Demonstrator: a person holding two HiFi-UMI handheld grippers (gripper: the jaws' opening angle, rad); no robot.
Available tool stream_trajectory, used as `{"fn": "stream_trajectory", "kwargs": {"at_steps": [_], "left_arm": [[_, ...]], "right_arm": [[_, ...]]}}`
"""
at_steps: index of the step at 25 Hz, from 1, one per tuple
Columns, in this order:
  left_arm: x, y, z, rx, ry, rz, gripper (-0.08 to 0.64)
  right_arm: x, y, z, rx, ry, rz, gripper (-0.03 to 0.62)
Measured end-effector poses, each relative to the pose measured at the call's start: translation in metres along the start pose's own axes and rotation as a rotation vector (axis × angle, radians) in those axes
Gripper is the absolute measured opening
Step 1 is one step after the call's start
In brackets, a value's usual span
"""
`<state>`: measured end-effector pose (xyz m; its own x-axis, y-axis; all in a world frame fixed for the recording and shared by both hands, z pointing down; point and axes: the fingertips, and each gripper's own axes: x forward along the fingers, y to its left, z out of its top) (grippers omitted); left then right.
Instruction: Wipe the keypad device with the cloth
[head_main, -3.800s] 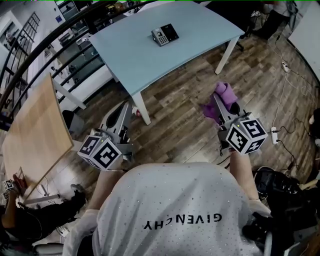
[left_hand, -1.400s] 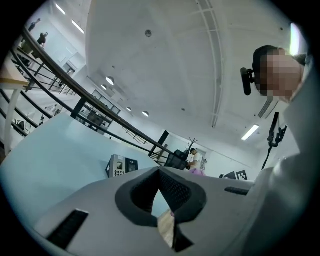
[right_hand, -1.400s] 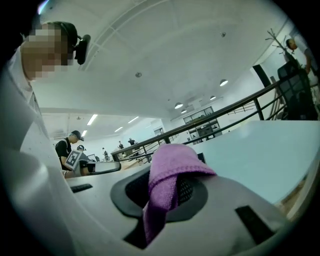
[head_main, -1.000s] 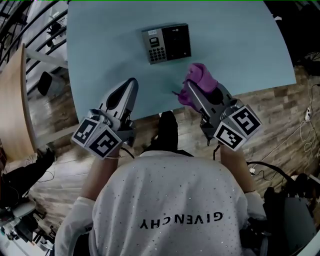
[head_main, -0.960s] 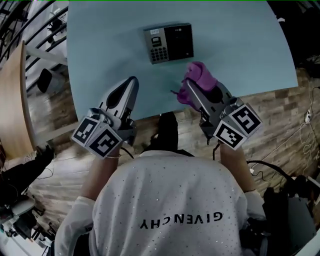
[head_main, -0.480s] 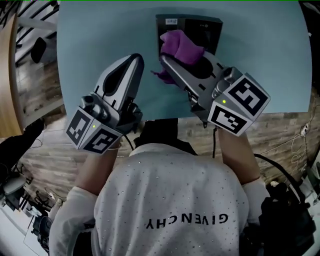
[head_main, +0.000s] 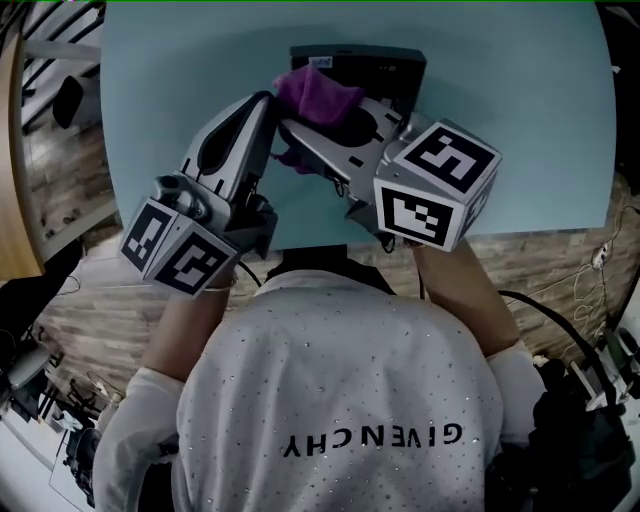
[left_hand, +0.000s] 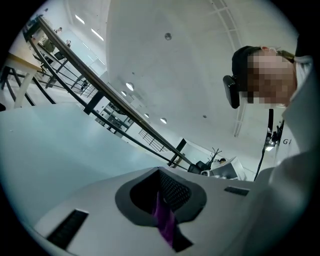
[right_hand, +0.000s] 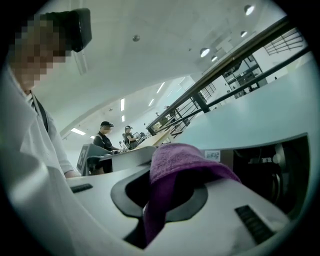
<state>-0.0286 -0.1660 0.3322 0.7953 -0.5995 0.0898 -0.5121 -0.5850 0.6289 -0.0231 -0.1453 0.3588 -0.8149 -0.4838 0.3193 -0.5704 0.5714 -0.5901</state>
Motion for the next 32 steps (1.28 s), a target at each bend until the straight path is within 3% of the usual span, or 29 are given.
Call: {"fn": "stream_trajectory", "kwargs": {"at_steps": [7, 18, 25, 32], "left_arm": [[0.016, 0.021, 0.032, -0.028, -0.039, 0.023, 0.000], [0.023, 0.026, 0.045, -0.018, -0.038, 0.042, 0.000], [0.011, 0.050, 0.026, -0.013, -0.015, 0.082, 0.000], [0.015, 0.053, -0.017, -0.020, 0.033, 0.148, 0.000]], "right_arm": [[0.016, -0.035, 0.012, 0.094, 0.049, -0.058, 0.044], [-0.041, -0.069, 0.017, 0.180, 0.002, -0.203, 0.044], [-0.067, -0.087, 0.013, 0.190, -0.049, -0.233, 0.044], [-0.115, -0.122, 0.001, 0.147, -0.068, -0.236, 0.044]]}}
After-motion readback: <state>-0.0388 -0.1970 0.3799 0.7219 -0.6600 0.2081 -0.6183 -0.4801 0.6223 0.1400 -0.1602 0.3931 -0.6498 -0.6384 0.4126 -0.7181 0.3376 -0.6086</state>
